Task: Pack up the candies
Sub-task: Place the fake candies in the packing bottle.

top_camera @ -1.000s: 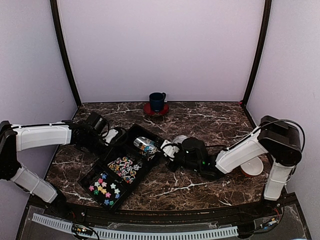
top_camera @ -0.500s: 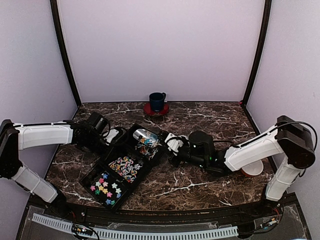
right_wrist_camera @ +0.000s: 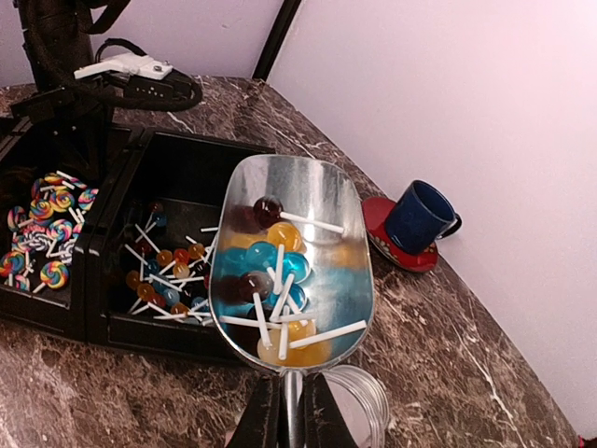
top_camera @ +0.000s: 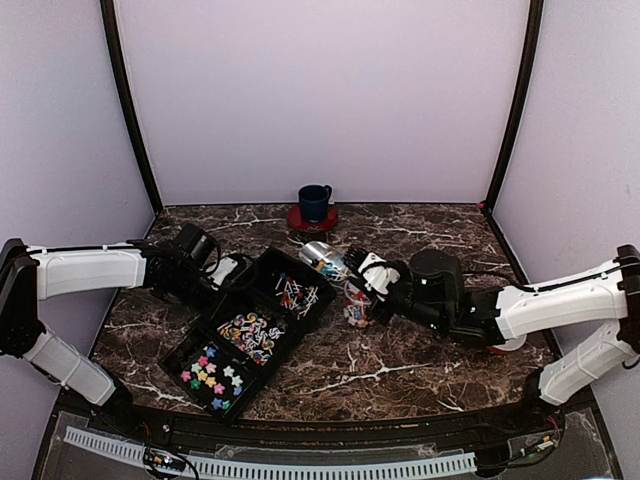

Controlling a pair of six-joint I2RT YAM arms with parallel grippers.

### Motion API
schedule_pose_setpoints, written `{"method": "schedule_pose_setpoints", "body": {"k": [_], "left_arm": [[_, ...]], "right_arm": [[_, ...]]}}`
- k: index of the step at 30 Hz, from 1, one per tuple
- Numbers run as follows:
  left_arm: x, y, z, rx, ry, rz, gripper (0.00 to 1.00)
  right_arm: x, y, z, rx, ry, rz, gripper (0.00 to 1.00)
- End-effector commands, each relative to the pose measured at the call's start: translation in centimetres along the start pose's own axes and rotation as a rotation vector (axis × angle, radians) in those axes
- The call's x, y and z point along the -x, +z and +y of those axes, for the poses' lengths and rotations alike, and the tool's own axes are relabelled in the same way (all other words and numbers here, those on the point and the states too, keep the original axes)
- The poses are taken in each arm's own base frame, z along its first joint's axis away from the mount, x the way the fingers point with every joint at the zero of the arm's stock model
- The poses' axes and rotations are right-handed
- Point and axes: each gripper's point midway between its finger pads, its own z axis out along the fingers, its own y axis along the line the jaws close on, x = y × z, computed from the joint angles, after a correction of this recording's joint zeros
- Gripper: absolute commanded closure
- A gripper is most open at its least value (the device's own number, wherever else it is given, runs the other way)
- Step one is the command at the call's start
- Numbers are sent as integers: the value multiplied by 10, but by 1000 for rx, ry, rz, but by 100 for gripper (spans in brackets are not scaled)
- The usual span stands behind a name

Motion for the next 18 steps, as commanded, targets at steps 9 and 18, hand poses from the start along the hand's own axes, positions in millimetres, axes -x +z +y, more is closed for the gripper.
{"method": "schedule_pose_setpoints", "body": {"k": [9,18], "left_arm": [[36,-18,-10,-61,-12,-116,100],[36,-17,-10,-65,-15,-113,100]], "right_arm": [[-15,-67,-45,-117,63,171,100],[-33,-101,-53,-117,77,336,100]]}}
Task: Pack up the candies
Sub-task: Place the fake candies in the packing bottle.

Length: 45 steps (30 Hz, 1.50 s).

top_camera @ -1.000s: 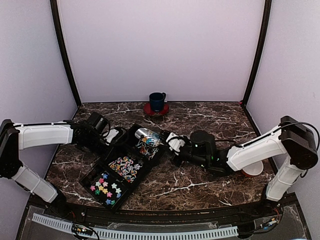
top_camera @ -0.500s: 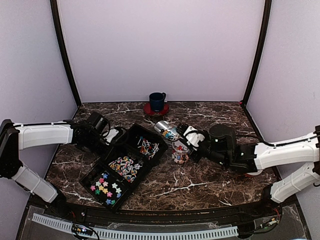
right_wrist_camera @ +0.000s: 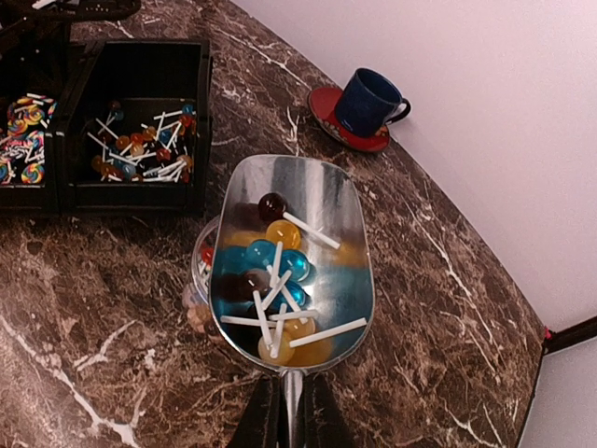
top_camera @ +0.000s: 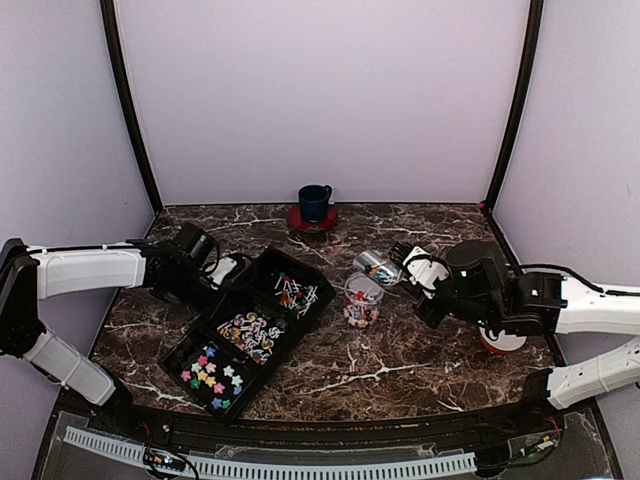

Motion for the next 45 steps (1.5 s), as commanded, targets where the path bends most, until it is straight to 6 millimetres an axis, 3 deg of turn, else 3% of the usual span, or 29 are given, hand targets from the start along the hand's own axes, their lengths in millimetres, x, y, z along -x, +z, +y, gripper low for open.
{"method": "schedule_pose_setpoints", "body": {"k": [1,31,45], "left_arm": [[36,-17,-11,-64,-11,-112,100],[36,-20,-10,-59,-11,-120,100],[36,-20,-11,-68,-15,-118,100]], "right_arm": [[-10,-16,-13,-30,25,79,100],[-35,-23,4,66,-114,379,100],[-29,-25,2,53,-198,467,100]]}}
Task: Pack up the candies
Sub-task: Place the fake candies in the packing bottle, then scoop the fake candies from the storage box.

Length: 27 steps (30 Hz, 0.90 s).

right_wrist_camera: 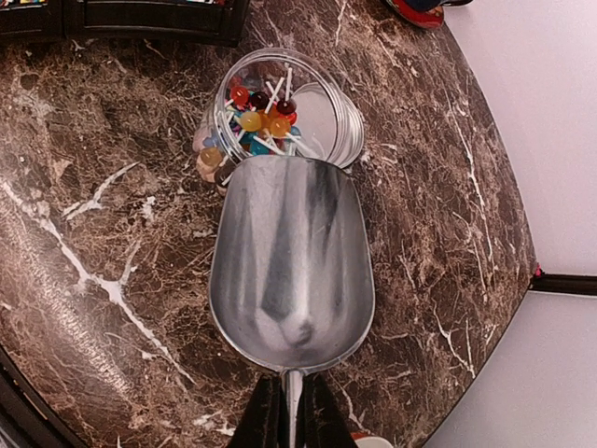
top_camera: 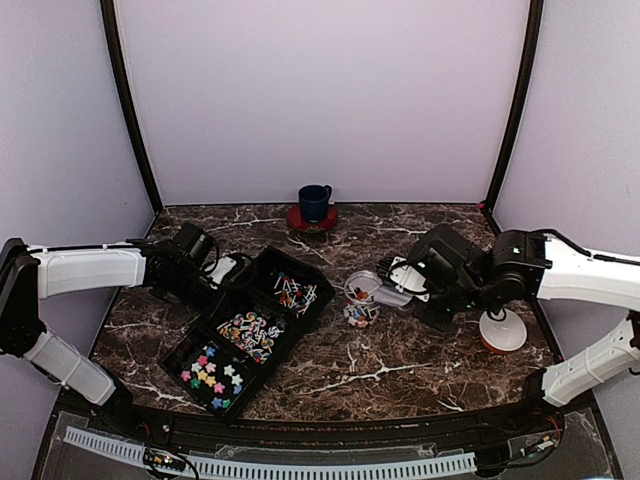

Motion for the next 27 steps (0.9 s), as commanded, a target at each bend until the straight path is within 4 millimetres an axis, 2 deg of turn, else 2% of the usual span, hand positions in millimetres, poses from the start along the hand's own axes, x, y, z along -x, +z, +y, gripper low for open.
{"method": "schedule_pose_setpoints", "body": {"k": [1,10,17,22,27], "left_arm": [[36,-21,-12,-63,-10,-121,100],[30,-16,-14,-84,-35,-97,100],[23,-20,-26,-157,-84,-42,100],[14,-27,-62,-385,-163,11,100],[5,-35,-93,-600,-221,43,100]], "right_arm": [[5,-8,-6,-29,-23,25,100],[20,-20,-16,-55,-77,58,100],[51,-31,-22,-50,-69,-26,100],[75,-36,-14,12,-33,-113,100],[98,-50,0,89,-39,-187,100]]}}
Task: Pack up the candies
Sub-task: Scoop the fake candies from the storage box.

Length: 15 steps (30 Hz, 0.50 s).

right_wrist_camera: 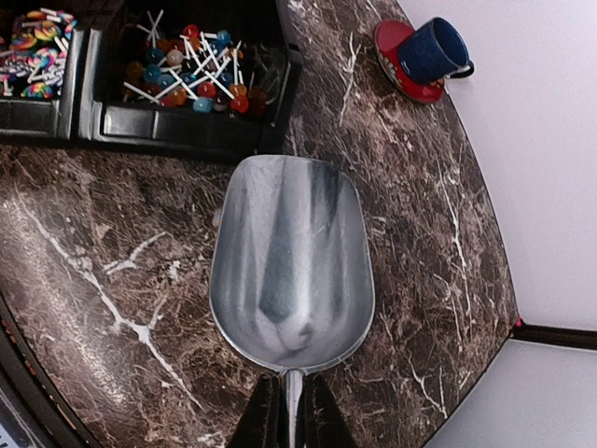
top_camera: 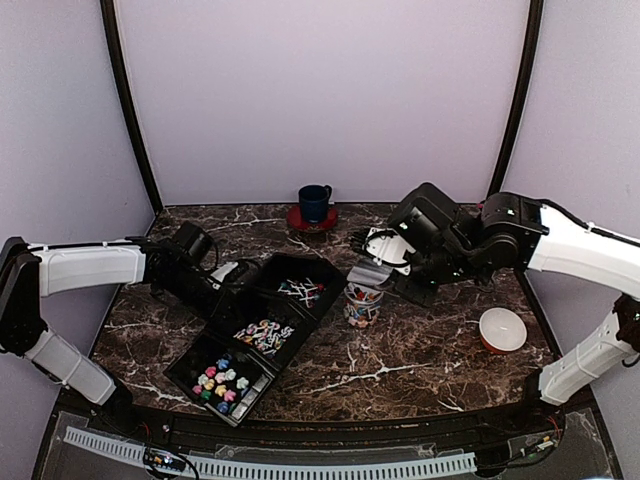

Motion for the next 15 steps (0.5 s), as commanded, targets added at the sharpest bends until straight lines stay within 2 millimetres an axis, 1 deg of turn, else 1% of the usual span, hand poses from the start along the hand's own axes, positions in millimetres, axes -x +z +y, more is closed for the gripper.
{"method": "schedule_pose_setpoints", "body": {"k": [1,4,6,9,12,14,15], "left_arm": [[0,-10,-55,-325,-53,3,100],[-4,-8,-50,-295,-54,3,100],[-3,-8,-46,-271,-53,1,100],[-4,-5,-30,-157,-44,14,100],[-7,-2,-13,-39,-17,37,100],[-9,-2,-8,3,-5,46,100],[-9,-1,-7,19,3,50,100]], "right_arm": [[41,-20,11,73,9,-140,100],[53,-28,19,113,-19,-160,100],[58,-29,26,135,-51,-146,100],[59,-23,34,152,-90,-100,100],[54,-12,47,198,-130,-45,100],[50,-5,55,225,-154,-9,100],[48,2,60,237,-166,16,100]]}}
